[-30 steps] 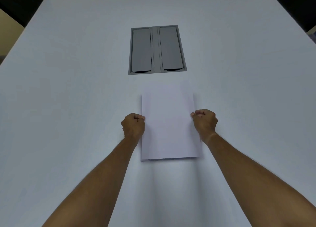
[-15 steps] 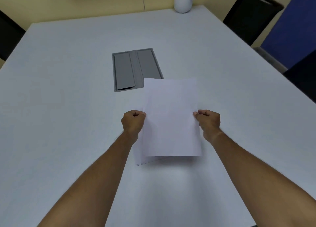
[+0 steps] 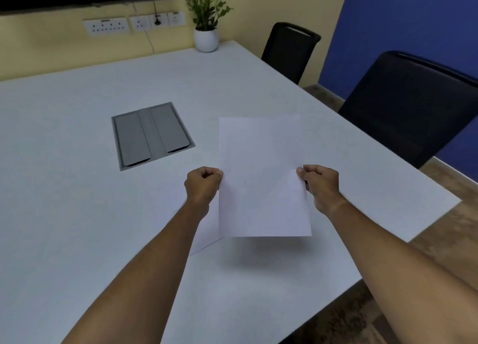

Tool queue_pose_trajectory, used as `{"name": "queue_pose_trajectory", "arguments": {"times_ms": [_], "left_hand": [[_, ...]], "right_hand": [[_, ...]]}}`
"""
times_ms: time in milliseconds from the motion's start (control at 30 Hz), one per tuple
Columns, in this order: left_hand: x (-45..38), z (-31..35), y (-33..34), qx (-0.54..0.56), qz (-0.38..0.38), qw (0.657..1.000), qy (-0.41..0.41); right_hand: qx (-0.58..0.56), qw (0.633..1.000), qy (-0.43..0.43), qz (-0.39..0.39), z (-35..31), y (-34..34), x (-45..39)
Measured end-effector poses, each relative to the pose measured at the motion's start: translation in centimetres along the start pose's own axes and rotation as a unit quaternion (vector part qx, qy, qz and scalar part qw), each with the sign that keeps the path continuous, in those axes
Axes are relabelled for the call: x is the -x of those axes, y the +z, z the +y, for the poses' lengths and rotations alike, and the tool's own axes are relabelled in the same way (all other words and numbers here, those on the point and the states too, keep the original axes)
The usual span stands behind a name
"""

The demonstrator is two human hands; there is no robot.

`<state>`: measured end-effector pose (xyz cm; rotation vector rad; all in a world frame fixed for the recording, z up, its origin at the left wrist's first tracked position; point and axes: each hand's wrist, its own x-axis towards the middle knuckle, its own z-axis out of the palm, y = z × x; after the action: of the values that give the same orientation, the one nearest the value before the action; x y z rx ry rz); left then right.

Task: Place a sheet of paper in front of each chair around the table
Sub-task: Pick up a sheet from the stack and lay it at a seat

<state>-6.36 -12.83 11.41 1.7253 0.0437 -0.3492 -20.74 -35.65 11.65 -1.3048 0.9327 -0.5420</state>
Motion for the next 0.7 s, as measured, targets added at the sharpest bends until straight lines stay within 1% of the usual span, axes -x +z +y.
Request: {"name": "queue_pose_trajectory", "arguments": {"times_ms": [200, 467, 567, 700], "left_hand": [[3.9, 2.0, 7.6, 0.014, -0.036, 0.999, 0.025], [9.3, 3.3, 19.4, 0.009, -0.066, 0.996, 0.062], [10.4, 3.6, 23.1, 0.008, -0.073, 0.995, 0.064], [10.7, 4.2, 26.9, 0.014, -0.081, 0.995, 0.058]], "right_hand": [[-0.024, 1.0, -0.015, -0.004, -2.0, -9.2, -1.4], [-0.035, 0.999, -0.023, -0.031, -4.4, -22.5, -5.7], [-0.039, 0.998, -0.017, -0.036, -4.9, -25.8, -7.8], [-0.042, 0.998, -0.015, -0.053, -5.3, -28.5, -10.7]]}}
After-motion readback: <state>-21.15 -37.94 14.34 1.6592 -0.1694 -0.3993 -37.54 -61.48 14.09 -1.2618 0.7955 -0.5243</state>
